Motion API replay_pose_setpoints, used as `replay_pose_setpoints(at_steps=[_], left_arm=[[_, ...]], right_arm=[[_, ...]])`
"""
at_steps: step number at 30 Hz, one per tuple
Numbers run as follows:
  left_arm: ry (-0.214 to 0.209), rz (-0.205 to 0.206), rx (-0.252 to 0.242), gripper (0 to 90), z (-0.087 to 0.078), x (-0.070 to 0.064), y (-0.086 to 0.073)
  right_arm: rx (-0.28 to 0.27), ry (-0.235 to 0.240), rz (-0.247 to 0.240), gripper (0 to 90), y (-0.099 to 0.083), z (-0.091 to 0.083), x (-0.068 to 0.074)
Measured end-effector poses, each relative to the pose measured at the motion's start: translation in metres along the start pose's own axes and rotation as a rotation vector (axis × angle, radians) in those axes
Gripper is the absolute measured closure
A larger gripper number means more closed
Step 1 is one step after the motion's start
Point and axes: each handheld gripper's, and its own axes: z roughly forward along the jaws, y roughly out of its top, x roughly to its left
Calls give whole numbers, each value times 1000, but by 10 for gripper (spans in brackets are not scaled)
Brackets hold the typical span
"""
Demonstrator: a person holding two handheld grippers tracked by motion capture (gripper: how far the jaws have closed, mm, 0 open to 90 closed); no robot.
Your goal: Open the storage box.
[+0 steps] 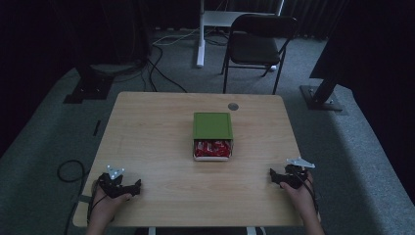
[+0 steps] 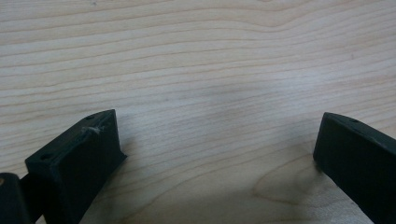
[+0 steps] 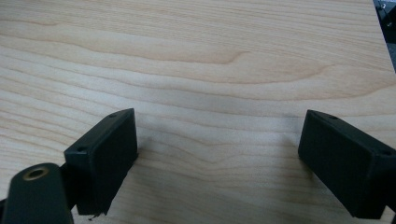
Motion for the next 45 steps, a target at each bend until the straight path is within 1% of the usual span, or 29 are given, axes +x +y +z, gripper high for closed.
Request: replay_pose_setpoints(at_steps=[7, 10, 12, 13, 14, 16, 20, 22, 24, 25, 26, 28, 33, 36, 39, 43, 45], left_arm=[[-1, 3, 2, 16, 0, -1, 0], [-9, 12, 3, 15, 0, -2, 0], [-37, 44, 1, 16, 1, -3, 1], [-44, 68, -9, 17, 1, -5, 2], [-43, 88, -20, 47, 1, -7, 4], [-37, 107, -29, 131, 1, -12, 9], [-20, 177, -67, 129, -3, -26, 23], [-28, 210, -82, 129, -5, -35, 30], [-30, 257, -89, 129, -6, -43, 36], [-33, 264, -94, 124, -6, -47, 38], [-39, 288, -96, 116, -7, -52, 41], [-53, 316, -109, 116, -8, -61, 47], [-66, 399, -125, 116, -9, -82, 58], [-70, 465, -123, 116, -9, -94, 63], [-83, 507, -133, 116, -9, -106, 68], [-64, 611, -130, 116, -11, -127, 72], [-81, 640, -131, 120, -12, -136, 73]], right_arm=[[0, 0, 0, 112, 0, 0, 0], [0, 0, 0, 112, 0, 0, 0], [0, 0, 0, 112, 0, 0, 0], [0, 0, 0, 112, 0, 0, 0], [0, 0, 0, 112, 0, 0, 0], [0, 0, 0, 112, 0, 0, 0], [0, 0, 0, 112, 0, 0, 0], [0, 0, 0, 112, 0, 0, 0], [0, 0, 0, 112, 0, 0, 0], [0, 0, 0, 112, 0, 0, 0], [0, 0, 0, 112, 0, 0, 0], [0, 0, 0, 112, 0, 0, 0], [0, 0, 1, 112, 0, 0, 0], [0, 0, 0, 112, 0, 0, 0], [0, 0, 0, 112, 0, 0, 0], [0, 0, 0, 112, 0, 0, 0], [0, 0, 0, 112, 0, 0, 0]])
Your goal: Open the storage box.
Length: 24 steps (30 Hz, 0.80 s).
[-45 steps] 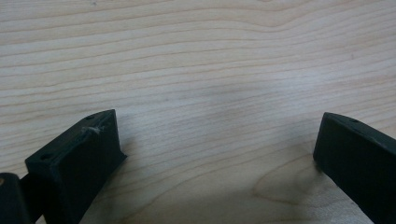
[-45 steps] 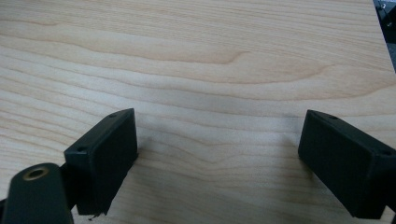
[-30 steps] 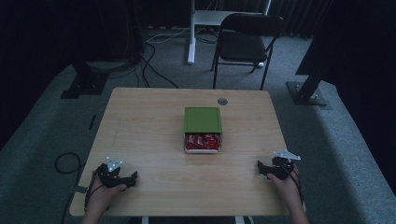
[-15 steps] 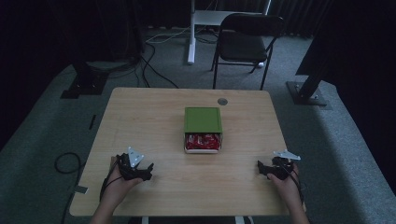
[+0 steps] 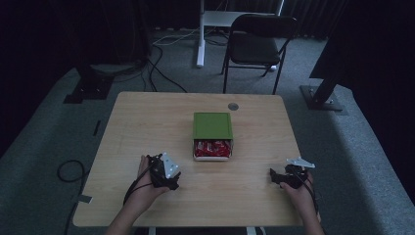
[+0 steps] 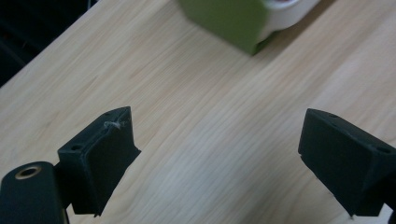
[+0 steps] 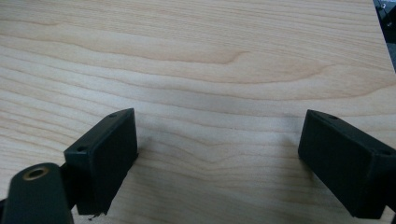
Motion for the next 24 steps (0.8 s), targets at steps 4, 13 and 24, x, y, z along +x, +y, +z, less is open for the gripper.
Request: replay_pose_setpoints(at_steps=[4, 13, 24], left_arm=[[-19, 47, -19, 119, 2, -11, 14], [-34, 149, -61, 119, 9, -29, 43], [-93, 285, -65, 134, 26, -58, 64]], right_arm=[[0, 0, 0, 112, 0, 0, 0], [0, 0, 1, 112, 0, 0, 0], [0, 0, 0, 113, 0, 0, 0]])
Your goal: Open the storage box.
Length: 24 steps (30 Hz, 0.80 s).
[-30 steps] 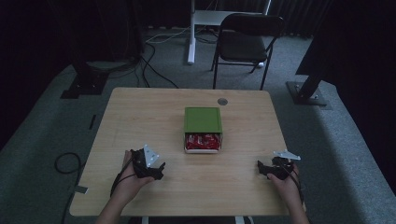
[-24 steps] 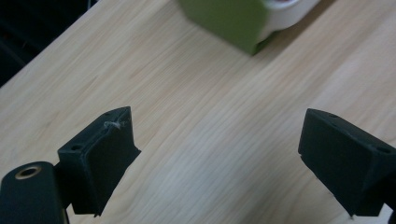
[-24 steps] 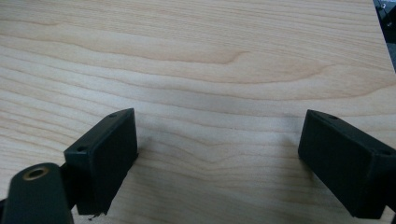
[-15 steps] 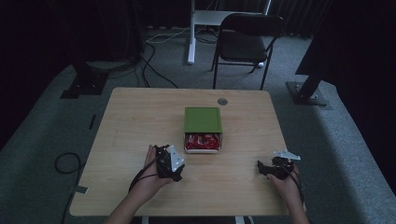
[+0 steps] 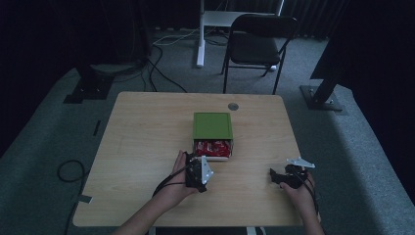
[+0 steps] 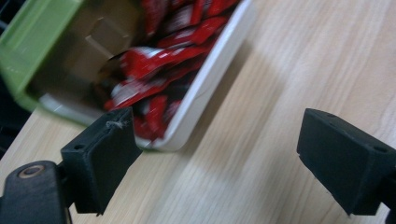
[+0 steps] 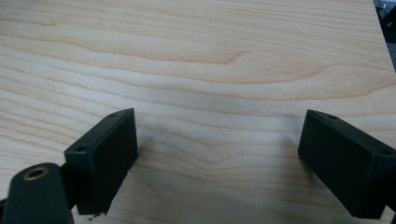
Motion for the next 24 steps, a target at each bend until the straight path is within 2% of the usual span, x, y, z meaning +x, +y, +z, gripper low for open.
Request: replay_pose_setpoints(at_steps=[9, 14, 16, 20, 21, 24], left_arm=[[-36, 114, 8, 156, 17, -13, 17], [-55, 126, 13, 173, 29, -15, 20], [-52, 146, 11, 171, 34, -15, 20], [-56, 159, 10, 189, 36, -15, 25], [-56, 176, 11, 192, 37, -15, 26], [-60, 180, 11, 193, 38, -14, 27]], right_arm=[[-1, 0, 0, 113, 0, 0, 0], [-1, 0, 1, 113, 0, 0, 0], [-1, 0, 1, 113, 0, 0, 0], [-1, 0, 1, 114, 0, 0, 0], [-1, 0, 1, 114, 0, 0, 0], [-1, 0, 1, 114, 0, 0, 0]])
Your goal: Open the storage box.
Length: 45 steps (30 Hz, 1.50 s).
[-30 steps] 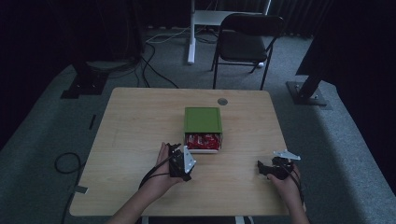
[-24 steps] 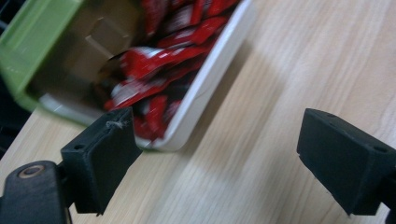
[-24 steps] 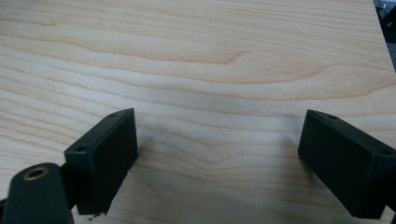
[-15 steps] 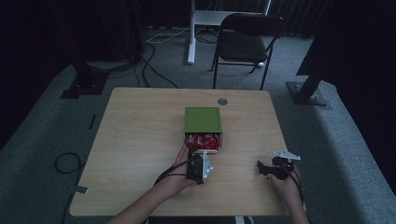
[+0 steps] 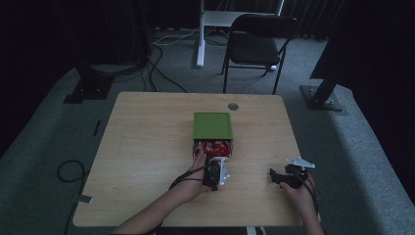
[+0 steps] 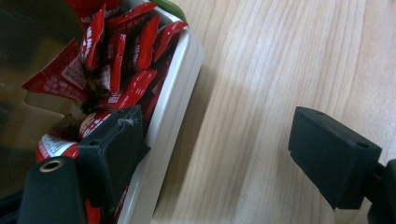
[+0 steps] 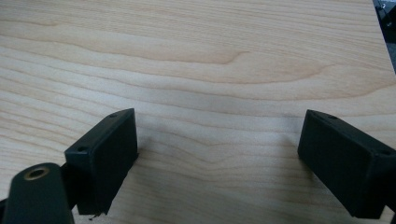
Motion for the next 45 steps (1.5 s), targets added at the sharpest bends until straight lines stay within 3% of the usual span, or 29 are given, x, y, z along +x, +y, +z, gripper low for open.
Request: replay_pose_setpoints(at_steps=[5, 7, 8, 13, 19, 24, 26, 27, 29, 32, 35, 45], left_arm=[[5, 33, 18, 231, -1, 3, -1], [15, 45, 51, 244, 0, 4, -4], [29, 74, 74, 261, 2, 4, -7], [27, 99, 71, 280, 6, 5, -10], [52, 108, 65, 443, 10, 12, -11], [107, 151, 76, 492, 22, 9, -15], [156, 162, 82, 576, 24, 10, -14], [181, 187, 91, 622, 25, 9, -14], [205, 203, 104, 705, 25, 9, -13], [195, 216, 116, 716, 24, 9, -11], [177, 202, 122, 719, 21, 8, -9], [120, 185, 109, 724, -1, -11, -8]], right_arm=[[0, 0, 0, 114, 0, 0, 0], [0, 0, 0, 114, 0, 0, 0], [0, 0, 0, 114, 0, 0, 0], [0, 0, 0, 114, 0, 0, 0], [0, 0, 0, 115, 0, 0, 0], [0, 0, 0, 115, 0, 0, 0], [0, 0, 0, 115, 0, 0, 0], [0, 0, 0, 115, 0, 0, 0], [0, 0, 0, 114, 0, 0, 0], [1, -1, 0, 115, 0, 0, 0], [0, 0, 0, 121, 0, 0, 0], [-1, -1, 0, 121, 0, 0, 0]])
